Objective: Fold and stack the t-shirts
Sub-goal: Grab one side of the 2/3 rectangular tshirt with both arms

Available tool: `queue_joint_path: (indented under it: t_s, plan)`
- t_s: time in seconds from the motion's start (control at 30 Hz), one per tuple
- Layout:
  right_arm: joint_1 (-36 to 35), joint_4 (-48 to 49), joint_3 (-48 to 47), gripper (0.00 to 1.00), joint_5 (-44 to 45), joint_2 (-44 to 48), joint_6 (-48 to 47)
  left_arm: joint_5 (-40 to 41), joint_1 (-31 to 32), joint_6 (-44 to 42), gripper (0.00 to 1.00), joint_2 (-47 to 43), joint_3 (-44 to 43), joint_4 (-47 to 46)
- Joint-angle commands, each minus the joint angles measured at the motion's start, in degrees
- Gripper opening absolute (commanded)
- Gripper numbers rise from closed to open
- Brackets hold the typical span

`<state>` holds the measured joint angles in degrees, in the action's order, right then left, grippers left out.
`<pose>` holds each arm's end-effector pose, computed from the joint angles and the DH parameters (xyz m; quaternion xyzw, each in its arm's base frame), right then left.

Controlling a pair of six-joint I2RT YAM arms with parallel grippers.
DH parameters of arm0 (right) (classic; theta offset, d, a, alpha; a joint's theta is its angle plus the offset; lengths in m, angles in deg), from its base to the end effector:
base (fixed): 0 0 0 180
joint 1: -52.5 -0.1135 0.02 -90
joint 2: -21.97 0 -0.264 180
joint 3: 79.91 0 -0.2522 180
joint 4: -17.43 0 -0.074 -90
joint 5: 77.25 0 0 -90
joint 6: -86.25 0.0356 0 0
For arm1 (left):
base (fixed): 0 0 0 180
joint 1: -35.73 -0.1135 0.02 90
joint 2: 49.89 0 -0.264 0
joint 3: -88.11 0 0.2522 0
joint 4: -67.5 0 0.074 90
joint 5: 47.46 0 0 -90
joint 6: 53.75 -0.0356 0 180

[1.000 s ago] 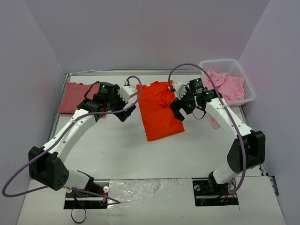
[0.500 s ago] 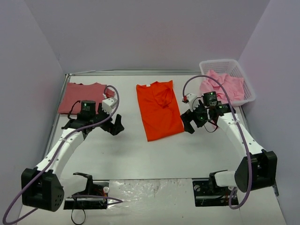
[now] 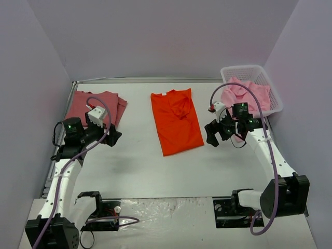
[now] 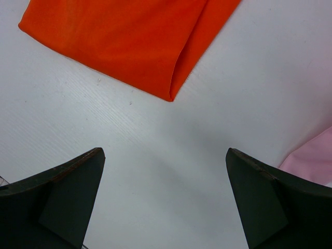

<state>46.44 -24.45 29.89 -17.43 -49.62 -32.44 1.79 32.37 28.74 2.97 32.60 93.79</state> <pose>0.2617 0.0458 0.2861 -0.3632 0.8151 0.1592 0.4224 0.2060 -0.0112 0.2951 0.2188 0.7772 -0.2415 0.5383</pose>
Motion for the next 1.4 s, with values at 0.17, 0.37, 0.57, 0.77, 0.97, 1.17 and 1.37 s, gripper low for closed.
queue_joint_path:
  t_s: [0.17,0.37,0.57,0.77,0.97,1.17,1.37]
  plan:
    - [-15.2,1.8,-0.1,0.94,14.7,-3.2,-1.6,-3.2,-4.8,-2.4,0.94,-3.7,-1.7,-2.0]
    - [-19.1,6.0,2.0,0.96,22.8,-6.4,-6.3,-3.2,-6.2,-4.7,0.94,-2.6,-2.4,0.0]
    - [-24.3,14.3,10.6,0.95,36.4,-1.1,-14.7,1.0,-5.6,-7.5,0.94,-1.5,-3.7,2.1]
    - [-28.8,19.6,18.6,0.97,40.6,-1.3,-19.6,18.1,7.5,-18.3,0.94,3.2,-6.0,7.4]
    - [-30.6,31.0,24.4,0.92,46.0,-5.2,-21.8,27.4,17.2,-24.7,0.94,8.0,-6.4,7.8]
    - [-31.6,41.7,29.3,0.86,46.9,-10.1,-23.6,38.2,23.7,-29.3,0.94,11.9,-2.9,1.8]
    - [-32.3,42.1,26.5,0.76,44.5,-12.9,-23.2,37.2,24.6,-29.5,0.94,13.5,-1.1,-1.3]
